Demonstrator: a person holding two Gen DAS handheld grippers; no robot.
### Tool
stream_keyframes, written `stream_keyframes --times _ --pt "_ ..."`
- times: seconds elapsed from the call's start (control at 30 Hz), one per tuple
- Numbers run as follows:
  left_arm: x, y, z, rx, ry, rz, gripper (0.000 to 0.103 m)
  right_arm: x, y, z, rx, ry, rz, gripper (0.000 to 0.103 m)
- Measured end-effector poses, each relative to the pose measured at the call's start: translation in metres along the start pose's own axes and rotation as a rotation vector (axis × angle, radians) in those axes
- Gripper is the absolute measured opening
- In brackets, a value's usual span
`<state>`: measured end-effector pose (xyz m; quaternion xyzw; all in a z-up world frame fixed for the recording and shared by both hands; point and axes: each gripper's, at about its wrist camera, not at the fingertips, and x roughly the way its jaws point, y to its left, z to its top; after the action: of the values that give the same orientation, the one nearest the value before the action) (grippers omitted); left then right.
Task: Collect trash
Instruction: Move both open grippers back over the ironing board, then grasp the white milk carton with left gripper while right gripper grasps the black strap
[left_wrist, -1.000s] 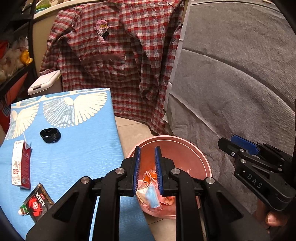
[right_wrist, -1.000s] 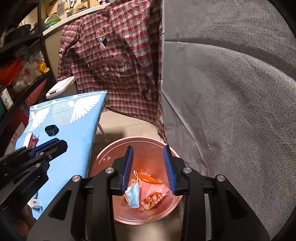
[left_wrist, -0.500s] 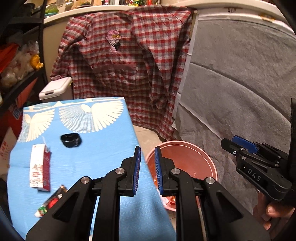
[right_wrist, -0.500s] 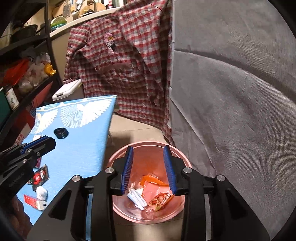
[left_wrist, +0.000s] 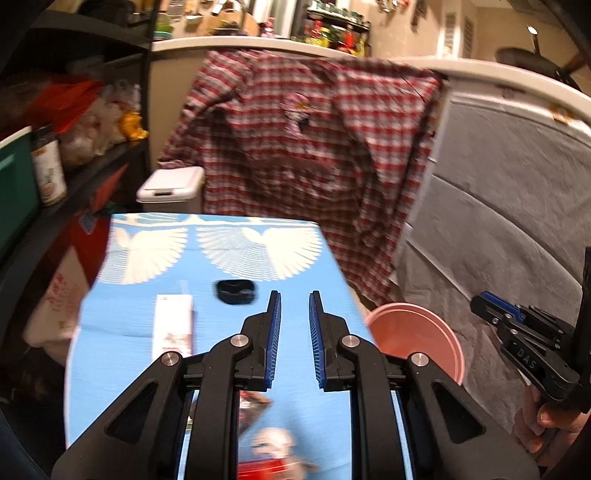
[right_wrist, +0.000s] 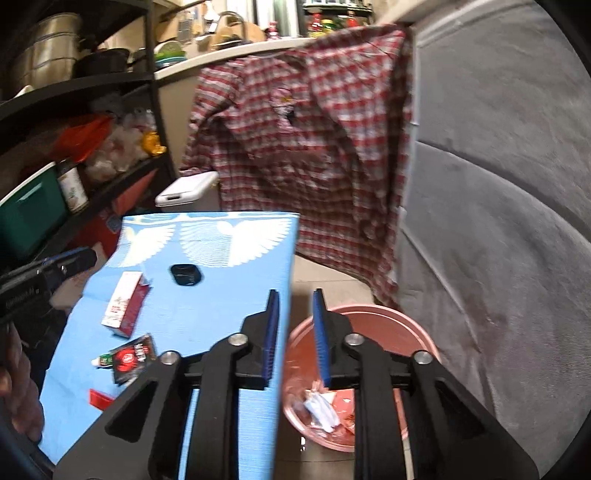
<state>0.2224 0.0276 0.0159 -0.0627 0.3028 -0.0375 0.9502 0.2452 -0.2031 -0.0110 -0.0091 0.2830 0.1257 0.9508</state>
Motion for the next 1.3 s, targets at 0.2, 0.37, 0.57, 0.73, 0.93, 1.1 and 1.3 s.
stream_keyframes --times 0.2,0.37,0.57,0.73,0.93,1.1,1.3 --pt "-0.011 0.051 -0.002 -0.038 -0.006 0.053 0.016 0.006 0.029 -0.001 -0.031 -0.006 0.058 0.007" --pt "-0.004 0.079 -0.009 -0.044 0.022 0.091 0.016 0.018 0.046 0.001 -0.054 0.004 0.088 0.007" --pt "0.013 0.099 -0.02 -0.053 0.066 0.113 0.016 0.039 0.067 0.005 -0.093 0.009 0.129 0.007" --pt "0.03 0.106 -0.028 -0.045 0.101 0.124 0.017 0.062 0.084 0.007 -0.14 0.021 0.166 0.007" --pt "0.051 0.115 -0.034 -0.047 0.13 0.141 0.037 0.095 0.099 0.013 -0.158 0.015 0.208 0.007" --pt "0.068 0.122 -0.038 -0.077 0.166 0.143 0.046 0.132 0.113 0.018 -0.194 0.038 0.253 0.013" --pt "0.093 0.126 -0.045 -0.072 0.214 0.154 0.051 0.185 0.126 0.022 -0.22 0.107 0.287 0.032"
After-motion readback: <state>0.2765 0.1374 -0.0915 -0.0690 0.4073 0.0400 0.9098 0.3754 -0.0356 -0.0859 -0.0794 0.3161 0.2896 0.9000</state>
